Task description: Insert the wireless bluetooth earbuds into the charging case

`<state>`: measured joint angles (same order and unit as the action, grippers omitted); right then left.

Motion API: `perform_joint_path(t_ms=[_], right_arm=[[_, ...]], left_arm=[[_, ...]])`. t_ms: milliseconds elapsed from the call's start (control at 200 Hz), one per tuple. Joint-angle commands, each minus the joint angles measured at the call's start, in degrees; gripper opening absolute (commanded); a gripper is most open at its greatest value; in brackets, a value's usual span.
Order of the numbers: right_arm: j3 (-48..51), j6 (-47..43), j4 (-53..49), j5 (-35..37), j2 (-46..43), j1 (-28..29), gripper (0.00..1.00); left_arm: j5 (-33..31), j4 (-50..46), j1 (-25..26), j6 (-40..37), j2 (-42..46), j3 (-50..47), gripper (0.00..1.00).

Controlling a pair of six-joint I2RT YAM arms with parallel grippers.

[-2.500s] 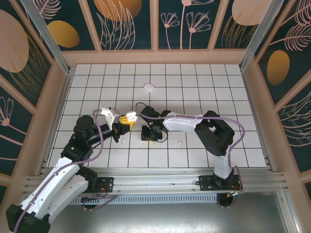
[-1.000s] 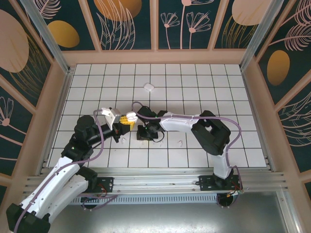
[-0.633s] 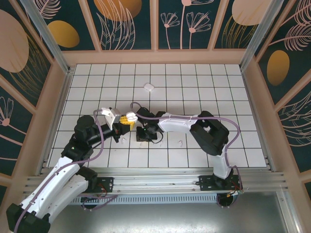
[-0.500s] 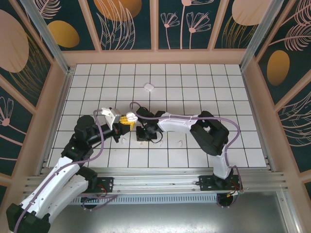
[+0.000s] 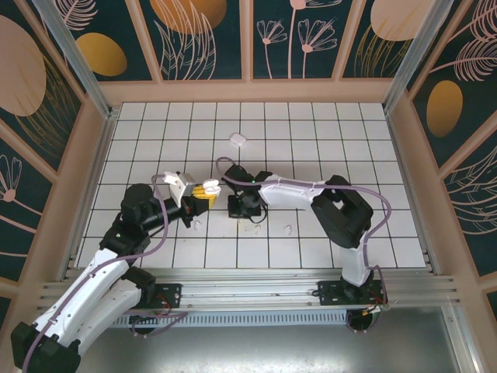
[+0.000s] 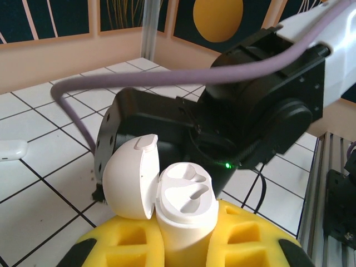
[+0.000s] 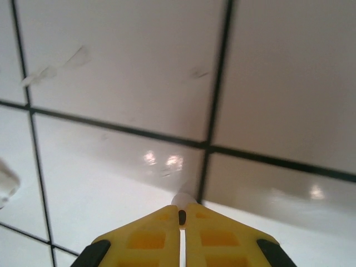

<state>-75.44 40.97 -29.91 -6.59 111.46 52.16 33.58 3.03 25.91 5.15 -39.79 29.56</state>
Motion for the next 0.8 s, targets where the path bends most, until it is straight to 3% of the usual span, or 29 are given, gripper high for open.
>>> perform_joint_path(t_ms=[0,320,586,796], right_arm=[[0.82,-3.39,-4.20,4.88,-3.45,-3.80,0.09],[-0.10,-10.20,-9.22,17.12,-2.39,-13.47,0.08],[-5.09,-8.44,-16.19,29.22,4.85,-11.64,0.08],[-7.86,-5.97,-17.77,29.01,9.03,-8.38,0.18]], left_arm=[[0.80,2.90,-0.25,0.57,-0.20,-0.53,0.00],[0.74,6.40,-0.29,2.32,-1.96,-2.19,0.00],[0.17,5.94,-0.29,2.17,-2.20,-1.86,0.00],[-0.40,5.17,-0.25,2.06,-1.28,-1.91,0.00]])
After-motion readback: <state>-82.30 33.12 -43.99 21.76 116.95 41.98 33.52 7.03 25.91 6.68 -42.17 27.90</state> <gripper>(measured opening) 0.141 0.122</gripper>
